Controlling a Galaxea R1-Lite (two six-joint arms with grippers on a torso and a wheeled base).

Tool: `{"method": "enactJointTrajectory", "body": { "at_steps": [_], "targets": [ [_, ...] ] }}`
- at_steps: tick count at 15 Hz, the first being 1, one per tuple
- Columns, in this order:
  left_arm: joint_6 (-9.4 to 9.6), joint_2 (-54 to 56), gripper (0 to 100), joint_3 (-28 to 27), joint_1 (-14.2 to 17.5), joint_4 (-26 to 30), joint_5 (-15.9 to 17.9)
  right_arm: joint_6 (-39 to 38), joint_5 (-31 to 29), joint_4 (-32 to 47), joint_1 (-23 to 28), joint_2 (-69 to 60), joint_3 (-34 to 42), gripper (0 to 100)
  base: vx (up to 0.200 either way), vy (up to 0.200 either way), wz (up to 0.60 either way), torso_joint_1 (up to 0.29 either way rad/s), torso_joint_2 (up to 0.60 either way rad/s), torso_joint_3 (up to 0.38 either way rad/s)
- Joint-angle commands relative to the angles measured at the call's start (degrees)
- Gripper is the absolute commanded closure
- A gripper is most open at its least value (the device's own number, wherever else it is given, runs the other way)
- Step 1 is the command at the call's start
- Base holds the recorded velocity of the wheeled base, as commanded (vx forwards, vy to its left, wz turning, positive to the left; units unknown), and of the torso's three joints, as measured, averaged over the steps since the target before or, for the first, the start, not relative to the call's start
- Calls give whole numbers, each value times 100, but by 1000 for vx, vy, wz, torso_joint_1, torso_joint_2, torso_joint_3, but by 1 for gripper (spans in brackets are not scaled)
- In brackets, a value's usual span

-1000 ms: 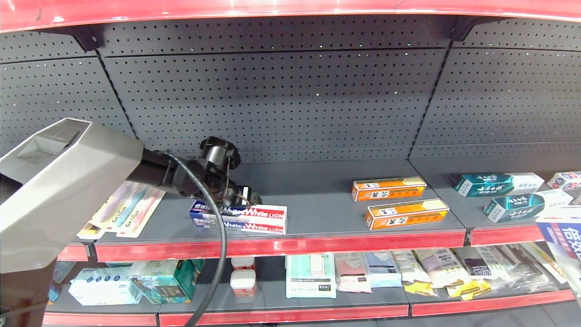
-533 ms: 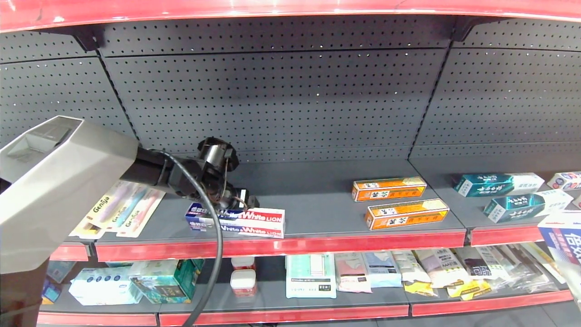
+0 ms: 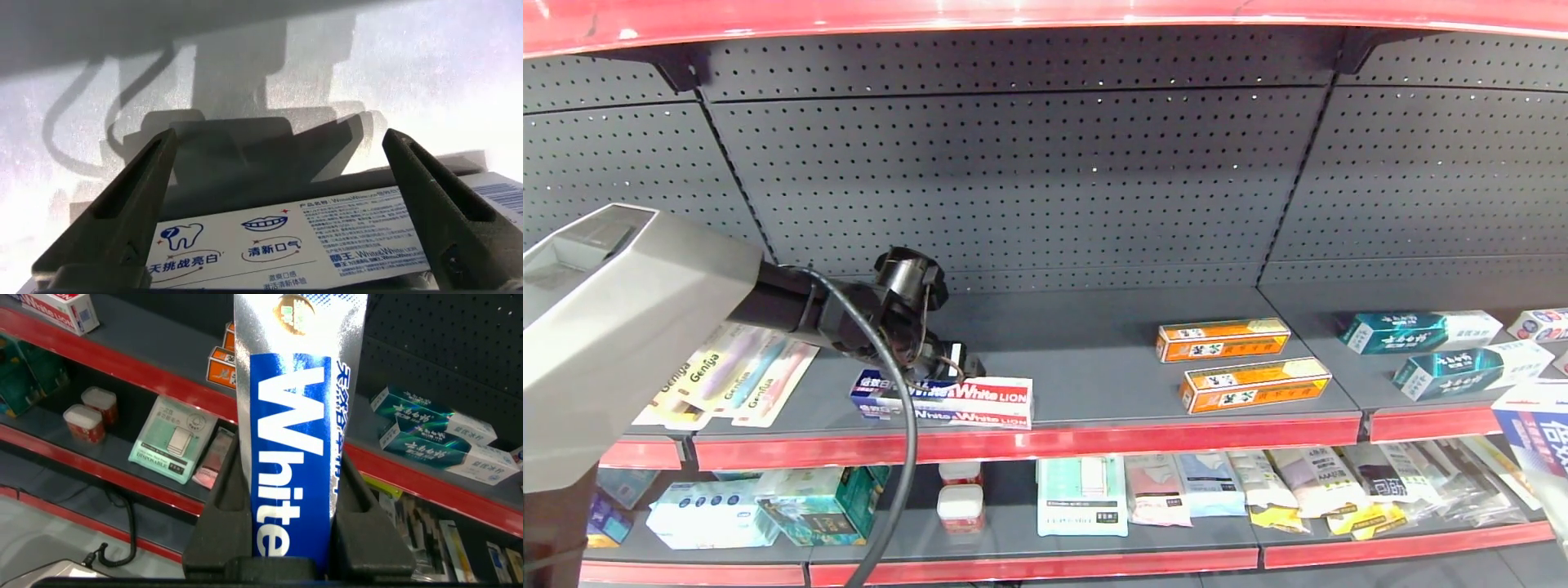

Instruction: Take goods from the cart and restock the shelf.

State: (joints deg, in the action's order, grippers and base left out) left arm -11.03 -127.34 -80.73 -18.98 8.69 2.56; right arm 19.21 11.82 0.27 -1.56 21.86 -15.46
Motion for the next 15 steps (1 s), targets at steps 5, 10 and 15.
{"method": "enactJointTrajectory", "body": {
  "at_steps": [5, 10, 15],
  "targets": [
    [5, -36, 0, -5, 281, -298, -168, 4, 4, 0, -2, 3, 25, 100, 0, 0, 0, 0, 0, 0],
    [13, 113, 0, 4, 378, -263, -115, 4, 4, 8, -2, -6, 60, 100, 0, 0, 0, 0, 0, 0],
    [31, 280, 0, -40, 360, 62, -80, 4, 13, 17, -2, -76, 104, 100, 0, 0, 0, 0, 0, 0]
  ]
}}
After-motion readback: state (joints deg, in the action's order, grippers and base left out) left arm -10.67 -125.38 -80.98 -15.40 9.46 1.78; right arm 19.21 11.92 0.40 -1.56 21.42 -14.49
